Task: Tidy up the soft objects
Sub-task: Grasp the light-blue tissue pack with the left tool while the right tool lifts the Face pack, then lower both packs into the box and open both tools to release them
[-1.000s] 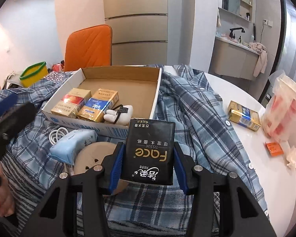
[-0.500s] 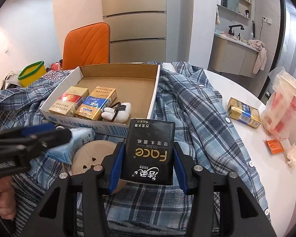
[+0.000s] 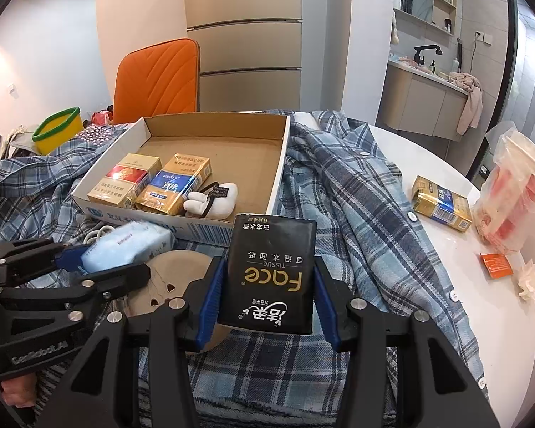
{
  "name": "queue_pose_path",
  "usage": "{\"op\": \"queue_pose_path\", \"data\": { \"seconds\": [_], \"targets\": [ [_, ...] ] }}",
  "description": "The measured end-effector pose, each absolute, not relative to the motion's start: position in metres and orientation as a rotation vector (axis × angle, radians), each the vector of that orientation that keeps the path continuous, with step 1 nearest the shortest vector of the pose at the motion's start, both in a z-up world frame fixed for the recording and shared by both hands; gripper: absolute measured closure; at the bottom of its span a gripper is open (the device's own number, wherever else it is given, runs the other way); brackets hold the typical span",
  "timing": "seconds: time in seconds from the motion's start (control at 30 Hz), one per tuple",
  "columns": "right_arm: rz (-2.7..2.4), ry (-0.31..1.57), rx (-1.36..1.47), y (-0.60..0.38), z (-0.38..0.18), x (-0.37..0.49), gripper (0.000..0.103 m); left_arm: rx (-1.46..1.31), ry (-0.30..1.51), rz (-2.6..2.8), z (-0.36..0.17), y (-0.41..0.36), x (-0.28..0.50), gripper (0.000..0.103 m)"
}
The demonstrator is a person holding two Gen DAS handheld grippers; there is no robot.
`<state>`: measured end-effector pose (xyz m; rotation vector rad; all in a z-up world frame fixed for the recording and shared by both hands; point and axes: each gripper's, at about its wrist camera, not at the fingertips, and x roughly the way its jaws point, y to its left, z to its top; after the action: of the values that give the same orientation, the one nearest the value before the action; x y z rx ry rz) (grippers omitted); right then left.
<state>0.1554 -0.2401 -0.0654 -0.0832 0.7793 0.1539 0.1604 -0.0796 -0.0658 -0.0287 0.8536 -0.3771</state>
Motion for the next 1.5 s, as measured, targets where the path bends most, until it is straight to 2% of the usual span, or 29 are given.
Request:
{"op": "queue_pose_path", "data": {
  "seconds": [0.3,0.6,1.03,1.23,1.5],
  "targets": [
    [0.199,0.665,-0.093,-0.238,-0.052,0.137,0.053,-0.008,0.557,-0.357,-0.029,-0.074,0.123,0.066],
    [0.235,0.545,-0.106,-0.232,-0.037,0.117,0.053,-0.008,0.393,-0.321,-0.010,-0.065,0.102,0.066],
    [0.161,0.177,-0.100,-0.223,0.032,0.076,0.053,-0.010,0.036,-0.210,0.035,-0.043,0.076,0.066],
    [0.196,0.096,-0.043,-0.204,0.050,0.091,0.053,0.010,-0.037,-0.197,0.040,-0.035,0.097,0.066],
    [0.138,0.121,0.045,-0.192,0.025,0.145,0.053,0.031,-0.013,-0.148,0.019,-0.031,0.129,0.066]
  ]
}}
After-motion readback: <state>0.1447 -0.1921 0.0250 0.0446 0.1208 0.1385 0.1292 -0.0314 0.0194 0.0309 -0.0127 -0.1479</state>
